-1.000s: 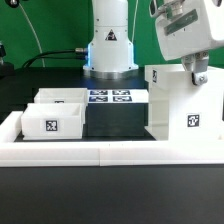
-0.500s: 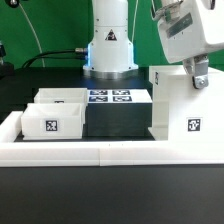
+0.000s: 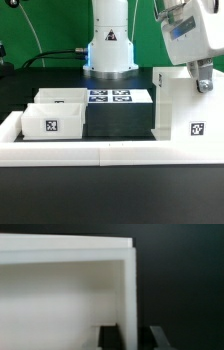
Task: Assemble drawer
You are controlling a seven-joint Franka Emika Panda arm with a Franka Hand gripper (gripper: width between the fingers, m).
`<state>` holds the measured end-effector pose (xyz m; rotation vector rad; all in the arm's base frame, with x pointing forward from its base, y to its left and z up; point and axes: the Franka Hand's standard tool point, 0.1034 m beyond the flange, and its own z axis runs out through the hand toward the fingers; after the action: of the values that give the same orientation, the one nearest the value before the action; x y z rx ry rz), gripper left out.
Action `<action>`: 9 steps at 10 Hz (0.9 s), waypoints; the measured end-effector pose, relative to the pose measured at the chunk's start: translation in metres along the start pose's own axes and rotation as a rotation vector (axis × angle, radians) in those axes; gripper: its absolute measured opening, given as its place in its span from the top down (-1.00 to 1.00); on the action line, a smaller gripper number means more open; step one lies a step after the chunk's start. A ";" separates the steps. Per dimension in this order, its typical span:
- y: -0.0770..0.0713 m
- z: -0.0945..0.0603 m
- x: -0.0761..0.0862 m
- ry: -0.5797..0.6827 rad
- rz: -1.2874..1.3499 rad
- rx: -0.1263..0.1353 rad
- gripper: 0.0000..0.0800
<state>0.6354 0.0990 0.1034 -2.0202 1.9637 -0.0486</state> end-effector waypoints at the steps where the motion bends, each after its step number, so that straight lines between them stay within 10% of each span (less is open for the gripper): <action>1: 0.000 0.000 0.000 0.000 -0.004 -0.001 0.86; 6: -0.003 -0.003 -0.002 0.000 -0.020 0.010 -0.54; 9: -0.002 -0.005 -0.002 -0.003 -0.080 0.003 -0.61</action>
Offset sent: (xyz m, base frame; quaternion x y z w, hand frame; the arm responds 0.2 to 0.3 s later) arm 0.0000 0.0000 0.0000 0.0000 0.0000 0.0000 1.0000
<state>0.6363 0.0997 0.1093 -2.0947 1.8789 -0.0670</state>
